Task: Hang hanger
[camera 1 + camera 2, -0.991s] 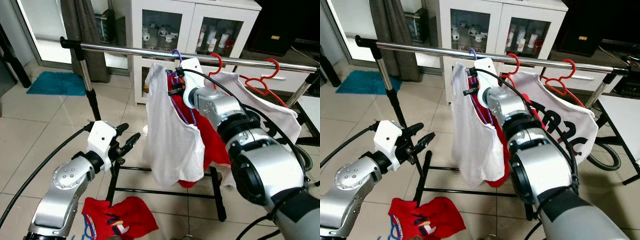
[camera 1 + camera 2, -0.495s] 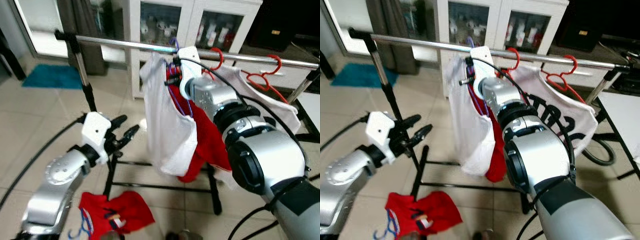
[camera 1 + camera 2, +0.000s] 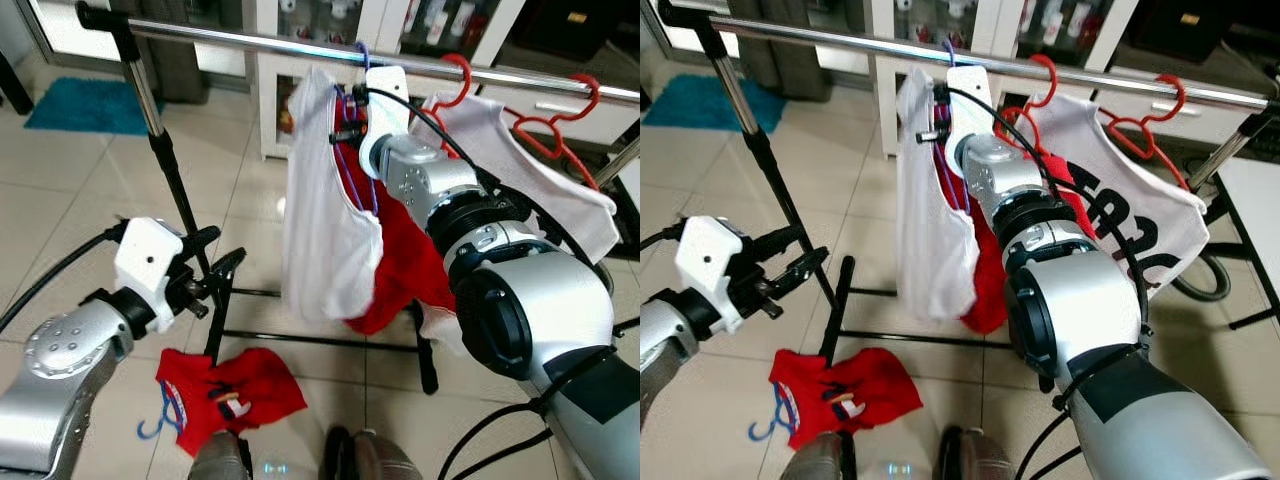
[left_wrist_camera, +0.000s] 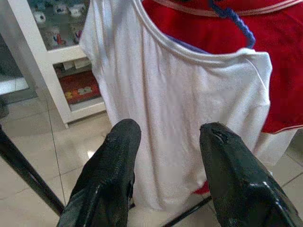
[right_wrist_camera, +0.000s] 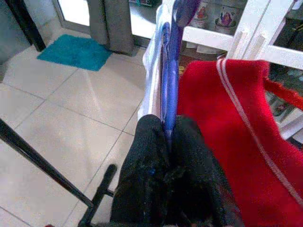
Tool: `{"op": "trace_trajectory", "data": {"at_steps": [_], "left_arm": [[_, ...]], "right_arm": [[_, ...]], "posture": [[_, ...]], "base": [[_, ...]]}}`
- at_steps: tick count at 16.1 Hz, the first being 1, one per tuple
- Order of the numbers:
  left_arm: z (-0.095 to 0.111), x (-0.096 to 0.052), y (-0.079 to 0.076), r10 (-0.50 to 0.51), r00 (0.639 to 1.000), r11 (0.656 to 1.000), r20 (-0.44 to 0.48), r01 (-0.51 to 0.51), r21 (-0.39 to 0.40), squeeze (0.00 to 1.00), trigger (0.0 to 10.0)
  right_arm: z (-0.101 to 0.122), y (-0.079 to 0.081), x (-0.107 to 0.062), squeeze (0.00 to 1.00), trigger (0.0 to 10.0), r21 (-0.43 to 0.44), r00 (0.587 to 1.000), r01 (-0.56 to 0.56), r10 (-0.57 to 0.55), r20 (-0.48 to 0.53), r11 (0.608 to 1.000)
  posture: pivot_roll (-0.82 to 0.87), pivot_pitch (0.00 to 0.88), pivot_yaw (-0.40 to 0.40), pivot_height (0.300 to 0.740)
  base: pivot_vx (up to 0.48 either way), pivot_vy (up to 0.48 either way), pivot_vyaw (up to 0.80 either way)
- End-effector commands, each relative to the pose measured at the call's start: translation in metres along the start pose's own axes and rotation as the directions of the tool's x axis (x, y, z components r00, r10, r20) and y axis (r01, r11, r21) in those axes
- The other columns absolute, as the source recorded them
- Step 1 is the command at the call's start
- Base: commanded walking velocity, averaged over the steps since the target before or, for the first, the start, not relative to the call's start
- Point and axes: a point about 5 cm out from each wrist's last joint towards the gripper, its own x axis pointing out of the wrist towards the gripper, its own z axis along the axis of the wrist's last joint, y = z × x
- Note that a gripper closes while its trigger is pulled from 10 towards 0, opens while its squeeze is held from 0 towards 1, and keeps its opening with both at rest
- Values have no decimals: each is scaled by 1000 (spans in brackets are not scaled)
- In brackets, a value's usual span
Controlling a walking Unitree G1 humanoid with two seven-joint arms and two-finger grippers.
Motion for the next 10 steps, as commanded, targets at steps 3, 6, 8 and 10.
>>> {"op": "trace_trajectory", "data": {"at_steps": [3, 6, 8, 10], "left_arm": [[6, 1, -7, -23, 1000, 1000, 9, 23, -15, 0, 10000], [4, 9, -10, 7, 999, 998, 40, -5, -60, 0, 10000], [-3, 14, -14, 35, 999, 998, 34, -33, -59, 0, 10000], [-7, 17, -11, 95, 995, 991, 22, -93, -95, 0, 10000]], "right_arm": [[-7, -3, 0, 1000, 10000, 23, 1000, -29, 29, -11, 999], [13, -13, -5, 1000, 10000, -79, 989, -108, 115, 95, 991], [13, -34, -13, 1000, 10000, -98, 982, -145, 155, 107, 985], [11, -44, -27, 1000, 10000, -67, 963, -197, 206, 174, 978]], "posture": [[100, 257, -111, 740], [67, 222, -93, 740], [51, 197, -83, 740], [37, 164, -55, 740]], "base": [[0, 0, 0], [0, 0, 0], [0, 0, 0], [0, 0, 0]]}}
